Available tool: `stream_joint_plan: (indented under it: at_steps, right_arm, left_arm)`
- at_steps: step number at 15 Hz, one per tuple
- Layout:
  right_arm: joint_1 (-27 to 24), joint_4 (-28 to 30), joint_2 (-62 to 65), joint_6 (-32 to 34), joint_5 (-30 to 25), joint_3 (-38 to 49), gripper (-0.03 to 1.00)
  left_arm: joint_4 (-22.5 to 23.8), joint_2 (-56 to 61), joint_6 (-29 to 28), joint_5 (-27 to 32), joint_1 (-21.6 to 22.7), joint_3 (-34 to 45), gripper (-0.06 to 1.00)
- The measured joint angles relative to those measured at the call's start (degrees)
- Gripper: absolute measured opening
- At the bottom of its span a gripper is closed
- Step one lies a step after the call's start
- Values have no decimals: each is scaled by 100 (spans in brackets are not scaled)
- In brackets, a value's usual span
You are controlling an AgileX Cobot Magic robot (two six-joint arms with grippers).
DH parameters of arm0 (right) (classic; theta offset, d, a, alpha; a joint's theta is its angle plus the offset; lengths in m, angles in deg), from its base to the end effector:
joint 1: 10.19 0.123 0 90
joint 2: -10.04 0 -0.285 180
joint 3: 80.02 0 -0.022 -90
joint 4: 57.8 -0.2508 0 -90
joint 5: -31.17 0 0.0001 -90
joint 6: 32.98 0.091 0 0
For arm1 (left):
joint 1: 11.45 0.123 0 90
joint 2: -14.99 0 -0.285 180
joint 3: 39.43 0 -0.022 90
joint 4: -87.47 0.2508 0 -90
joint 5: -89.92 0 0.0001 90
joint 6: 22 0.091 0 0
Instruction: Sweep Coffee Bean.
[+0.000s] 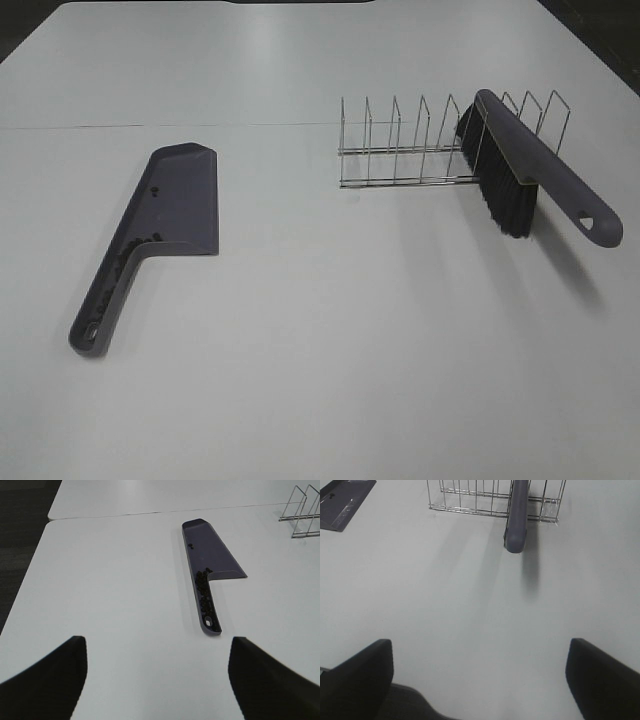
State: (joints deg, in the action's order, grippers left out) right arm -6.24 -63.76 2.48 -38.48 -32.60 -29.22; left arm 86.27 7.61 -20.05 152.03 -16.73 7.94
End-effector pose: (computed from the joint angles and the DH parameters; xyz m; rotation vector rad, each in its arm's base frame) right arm -0.0043 0.0082 0.2627 -0.1813 2.1210 0.1106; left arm -0.0095 -0.0008 0.2811 0.1302 2.0358 -0.0614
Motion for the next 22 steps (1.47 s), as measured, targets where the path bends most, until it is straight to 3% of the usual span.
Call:
stream_joint_plan:
  at_steps: [22]
  right_arm:
    - [-246,-34,0,0,0,0,82]
  left_arm:
    - [0,0,-11,0,0,0,72]
